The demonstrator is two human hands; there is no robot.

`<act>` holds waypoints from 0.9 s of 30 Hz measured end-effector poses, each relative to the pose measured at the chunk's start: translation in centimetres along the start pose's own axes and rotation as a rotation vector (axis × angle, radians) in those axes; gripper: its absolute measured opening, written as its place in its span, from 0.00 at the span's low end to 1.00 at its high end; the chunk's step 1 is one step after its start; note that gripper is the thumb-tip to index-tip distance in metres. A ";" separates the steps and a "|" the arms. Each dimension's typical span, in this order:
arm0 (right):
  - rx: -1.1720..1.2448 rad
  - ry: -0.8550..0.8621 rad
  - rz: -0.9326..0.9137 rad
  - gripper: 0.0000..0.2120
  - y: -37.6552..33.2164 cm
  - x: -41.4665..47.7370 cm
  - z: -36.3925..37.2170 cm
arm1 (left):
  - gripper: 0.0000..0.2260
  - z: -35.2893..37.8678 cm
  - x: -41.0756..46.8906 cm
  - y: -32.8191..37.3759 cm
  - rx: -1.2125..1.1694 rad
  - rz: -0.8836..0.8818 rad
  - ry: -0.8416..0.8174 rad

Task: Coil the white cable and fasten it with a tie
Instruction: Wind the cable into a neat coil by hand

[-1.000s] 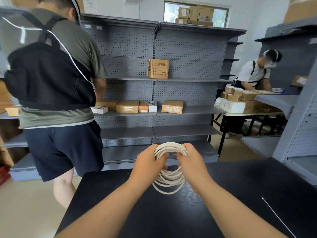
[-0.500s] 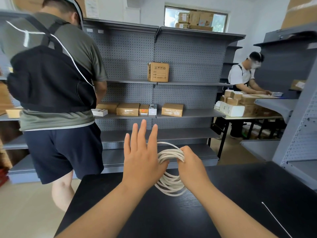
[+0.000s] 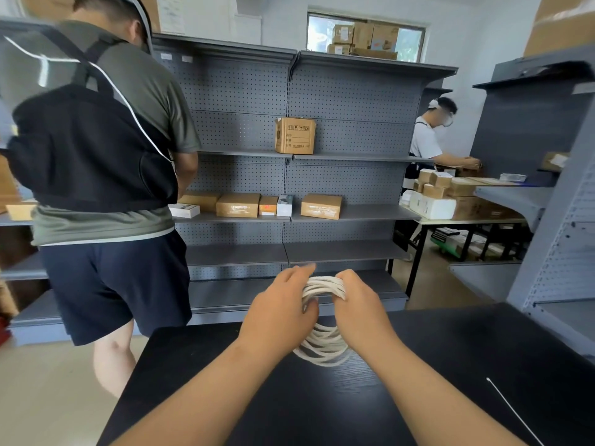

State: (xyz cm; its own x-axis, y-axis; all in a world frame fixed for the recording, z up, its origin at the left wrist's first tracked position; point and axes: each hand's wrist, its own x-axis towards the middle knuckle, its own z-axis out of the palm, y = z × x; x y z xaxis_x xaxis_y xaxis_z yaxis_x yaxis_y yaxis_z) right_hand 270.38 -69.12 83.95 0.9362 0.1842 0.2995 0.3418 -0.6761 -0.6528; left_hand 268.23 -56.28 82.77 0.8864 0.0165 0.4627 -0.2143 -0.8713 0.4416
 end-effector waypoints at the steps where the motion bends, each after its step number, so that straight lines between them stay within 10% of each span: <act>1: -0.008 -0.006 -0.003 0.07 0.0 -0.1 0.0 | 0.12 0.1 0.2 0.0 0.023 0.002 0.029; 16: 0.519 -0.108 0.171 0.03 0.5 -0.2 -0.6 | 0.06 -0.6 0.8 -0.2 -0.157 0.006 0.006; 27: 0.996 0.063 0.346 0.07 -0.3 0.6 -0.3 | 0.33 -0.9 0.8 -0.2 -0.081 0.213 -0.114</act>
State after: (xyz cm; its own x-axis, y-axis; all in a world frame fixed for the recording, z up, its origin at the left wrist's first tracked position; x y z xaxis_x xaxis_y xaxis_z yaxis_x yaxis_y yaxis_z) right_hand 270.78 -69.03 84.57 0.9993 0.0368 0.0050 -0.0029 0.2118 -0.9773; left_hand 268.60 -55.63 83.71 0.8571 -0.2230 0.4644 -0.4297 -0.8068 0.4056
